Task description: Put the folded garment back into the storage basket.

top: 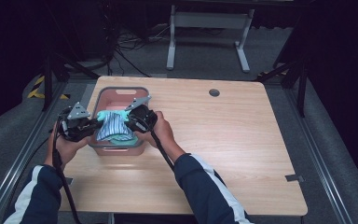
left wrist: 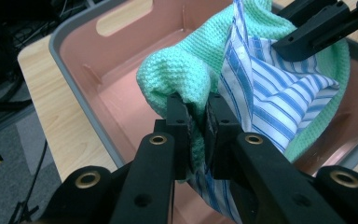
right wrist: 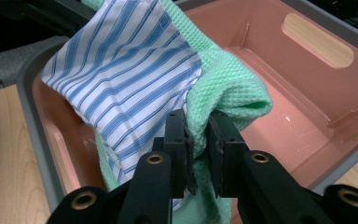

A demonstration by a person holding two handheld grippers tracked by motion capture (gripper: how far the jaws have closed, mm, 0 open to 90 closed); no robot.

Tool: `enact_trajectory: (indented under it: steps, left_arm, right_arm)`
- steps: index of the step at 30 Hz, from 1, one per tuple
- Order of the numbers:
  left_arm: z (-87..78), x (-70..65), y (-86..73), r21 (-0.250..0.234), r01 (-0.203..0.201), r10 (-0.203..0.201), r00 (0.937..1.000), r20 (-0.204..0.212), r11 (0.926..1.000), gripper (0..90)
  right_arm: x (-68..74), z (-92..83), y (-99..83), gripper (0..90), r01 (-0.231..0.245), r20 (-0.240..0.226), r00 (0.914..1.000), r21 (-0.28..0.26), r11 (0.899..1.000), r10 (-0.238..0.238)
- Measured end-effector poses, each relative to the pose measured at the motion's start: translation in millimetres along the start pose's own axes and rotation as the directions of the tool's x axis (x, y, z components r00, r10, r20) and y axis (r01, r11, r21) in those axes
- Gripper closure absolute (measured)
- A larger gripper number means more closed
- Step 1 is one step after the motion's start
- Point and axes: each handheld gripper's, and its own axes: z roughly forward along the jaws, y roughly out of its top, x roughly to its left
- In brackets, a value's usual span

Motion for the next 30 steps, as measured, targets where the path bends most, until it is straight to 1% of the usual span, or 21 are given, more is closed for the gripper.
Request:
enact_trajectory:
  steps: [2,5,6,8,10,11,14,15,16,17,18,19,20,21,22,25,26,28,30]
  left_arm:
    - [1.9,-1.1,-1.2,0.004,0.008,-0.008,1.0,0.002,1.0,81.4]
    - [3.7,-1.4,-1.1,0.002,0.001,-0.001,1.0,-0.003,1.0,81.3]
    - [4.0,-2.1,-0.9,0.011,0.005,-0.005,1.0,-0.002,0.9999,81.3]
    - [5.0,-1.6,-0.7,0.015,-0.006,0.006,0.9999,-0.01,0.9999,81.2]
    - [5.5,-1.0,-0.5,0.007,0.005,-0.005,0.9999,-0.014,1.0,81.1]
    - [6.4,-0.4,0.0,0.01,-0.003,0.003,0.9999,-0.013,0.9999,81.1]
    - [10.5,-1.9,0.7,0.022,0.009,-0.009,0.9998,-0.015,0.9997,80.5]
    - [11.1,-2.5,1.1,0.024,0.011,-0.011,0.9996,-0.028,0.9997,78.4]
    - [10.9,-1.6,1.7,0.022,0.002,-0.001,0.9991,-0.043,0.9997,75.2]
    - [10.6,-2.1,1.7,0.011,0.018,-0.018,0.999,-0.041,0.9998,72.1]
    - [10.6,-2.1,1.7,0.011,0.018,-0.018,0.999,-0.041,0.9998,72.0]
    - [10.2,-3.1,2.0,0.004,0.016,-0.015,0.9991,-0.039,0.9999,72.0]
    - [8.8,-4.8,3.2,0.006,0.004,-0.004,0.999,-0.045,1.0,68.5]
    - [8.8,-4.8,3.2,0.006,0.004,-0.004,0.999,-0.045,1.0,67.2]
    - [8.0,-5.1,4.3,0.001,-0.005,0.005,0.9987,-0.052,1.0,67.2]
    - [7.3,-5.9,6.4,-0.01,0.009,-0.009,0.9984,-0.056,0.9999,62.5]
    - [6.8,-6.1,7.2,-0.015,0.0,-0.001,0.9979,-0.065,0.9999,61.5]
    - [6.6,-8.6,8.2,-0.016,0.0,-0.001,0.998,-0.063,0.9999,60.3]
    - [7.0,-11.5,9.2,-0.017,-0.004,0.002,0.9975,-0.071,0.9999,55.9]
  right_arm:
    - [-0.4,1.7,-0.6,78.7,-0.001,0.0,1.0,0.007,1.0,0.001]
    - [-0.7,2.7,-1.4,78.6,0.0,0.004,1.0,0.012,1.0,0.0]
    - [-0.9,2.7,-1.7,78.5,-0.005,0.004,1.0,0.016,1.0,0.005]
    - [-1.6,3.0,-2.4,78.4,-0.008,0.007,0.9999,0.02,1.0,0.008]
    - [-1.8,2.4,-2.4,78.3,-0.008,0.009,0.9999,0.017,1.0,0.008]
    - [-1.9,2.1,-2.3,78.3,-0.008,0.01,0.9999,0.016,1.0,0.008]
    - [-3.0,2.4,-2.8,77.1,-0.009,0.014,0.9999,0.017,1.0,0.009]
    - [-3.2,2.7,-3.2,75.4,-0.008,0.016,0.9998,0.02,1.0,0.007]
    - [-3.5,2.7,-3.4,74.1,-0.01,0.021,0.9997,0.022,1.0,0.009]
    - [-3.9,2.7,-3.7,72.7,-0.011,0.021,0.9997,0.022,1.0,0.01]
    - [-4.2,2.5,-3.8,71.6,-0.012,0.019,0.9997,0.021,1.0,0.012]
    - [-4.2,2.5,-3.8,71.6,-0.012,0.019,0.9997,0.021,1.0,0.012]
    - [-4.6,2.3,-3.8,68.7,-0.007,0.027,0.9996,0.026,1.0,0.006]
    - [-4.6,2.3,-3.8,68.7,-0.007,0.027,0.9996,0.026,1.0,0.006]
    - [-4.7,2.4,-4.2,68.5,-0.004,0.029,0.9996,0.029,1.0,0.003]
    - [-5.0,1.1,-6.1,66.6,0.001,0.034,0.9994,0.032,0.999,-0.002]
    - [-5.1,0.2,-6.4,66.3,-0.003,0.032,0.9995,0.03,1.0,0.002]
    - [-5.8,-1.3,-7.0,65.6,0.0,0.034,0.9994,0.025,1.0,-0.001]
    - [-6.1,-2.4,-7.9,63.9,0.0,0.036,0.9994,0.024,1.0,-0.001]
